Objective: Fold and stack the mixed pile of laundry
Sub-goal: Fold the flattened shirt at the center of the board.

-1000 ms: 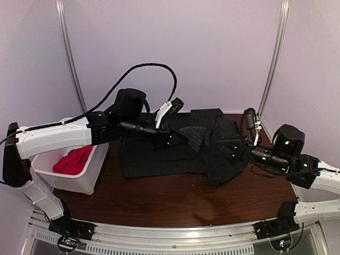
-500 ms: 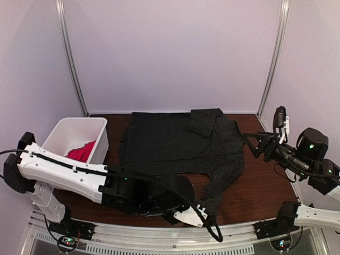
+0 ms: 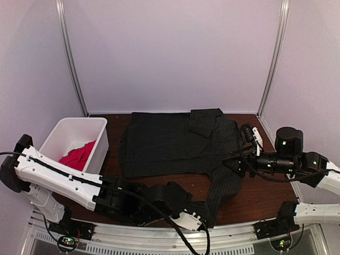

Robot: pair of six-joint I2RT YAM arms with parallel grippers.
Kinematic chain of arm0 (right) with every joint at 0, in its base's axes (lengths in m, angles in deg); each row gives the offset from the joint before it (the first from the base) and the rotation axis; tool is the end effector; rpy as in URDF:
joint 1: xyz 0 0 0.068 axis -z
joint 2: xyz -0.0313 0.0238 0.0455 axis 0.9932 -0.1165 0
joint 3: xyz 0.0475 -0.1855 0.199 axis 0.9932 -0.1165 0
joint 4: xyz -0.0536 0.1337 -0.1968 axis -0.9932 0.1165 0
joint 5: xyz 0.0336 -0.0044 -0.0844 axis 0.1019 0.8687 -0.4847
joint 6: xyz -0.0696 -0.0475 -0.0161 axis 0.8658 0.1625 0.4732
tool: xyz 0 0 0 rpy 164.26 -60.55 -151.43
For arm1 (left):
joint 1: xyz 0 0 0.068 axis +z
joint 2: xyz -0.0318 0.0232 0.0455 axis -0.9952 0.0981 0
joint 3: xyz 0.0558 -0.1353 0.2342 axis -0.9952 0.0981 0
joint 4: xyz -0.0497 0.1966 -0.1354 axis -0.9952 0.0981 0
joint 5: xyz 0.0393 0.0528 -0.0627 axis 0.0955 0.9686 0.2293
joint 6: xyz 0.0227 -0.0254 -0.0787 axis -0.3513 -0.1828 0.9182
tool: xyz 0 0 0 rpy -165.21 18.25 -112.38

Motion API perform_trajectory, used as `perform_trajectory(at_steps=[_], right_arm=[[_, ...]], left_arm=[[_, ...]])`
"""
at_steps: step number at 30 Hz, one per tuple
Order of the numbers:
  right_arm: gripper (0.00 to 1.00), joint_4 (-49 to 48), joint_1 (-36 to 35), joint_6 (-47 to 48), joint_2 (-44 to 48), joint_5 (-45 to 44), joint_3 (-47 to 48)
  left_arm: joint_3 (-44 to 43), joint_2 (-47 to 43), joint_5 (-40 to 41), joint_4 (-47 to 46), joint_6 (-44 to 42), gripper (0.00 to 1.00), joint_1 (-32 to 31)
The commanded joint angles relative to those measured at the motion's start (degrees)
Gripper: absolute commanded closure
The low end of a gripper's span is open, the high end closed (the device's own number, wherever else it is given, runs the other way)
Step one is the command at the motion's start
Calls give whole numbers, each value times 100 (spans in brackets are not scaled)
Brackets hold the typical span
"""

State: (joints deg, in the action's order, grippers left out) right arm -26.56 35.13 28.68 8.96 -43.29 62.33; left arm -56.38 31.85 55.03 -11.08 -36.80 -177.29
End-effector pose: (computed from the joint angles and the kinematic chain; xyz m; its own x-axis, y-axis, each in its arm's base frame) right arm 0.1044 0.1440 0.2858 -0.5147 -0.0959 -0.8520 -0.7453 0.5413 0.3892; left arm 0.0253 -0.3674 0.2476 0.6916 0.7091 -0.1373 0.4670 -0.2939 0.8340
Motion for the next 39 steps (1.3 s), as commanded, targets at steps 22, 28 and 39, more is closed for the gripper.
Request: perform_trajectory(at_steps=[22, 28, 39], right_arm=[[46, -385, -1173, -927, -2142, 1876, -744], [48, -403, -1250, -1006, -2951, 1611, -549], [45, -849, -1255, -1171, -3920, 1662, -291]], left_arm=[[1307, -2165, -2609, -389, 4941, 54, 2439], [1340, -2337, -3166, -272, 5876, 49, 3321], [1541, -2362, -3039, -406, 6203, 47, 3691]])
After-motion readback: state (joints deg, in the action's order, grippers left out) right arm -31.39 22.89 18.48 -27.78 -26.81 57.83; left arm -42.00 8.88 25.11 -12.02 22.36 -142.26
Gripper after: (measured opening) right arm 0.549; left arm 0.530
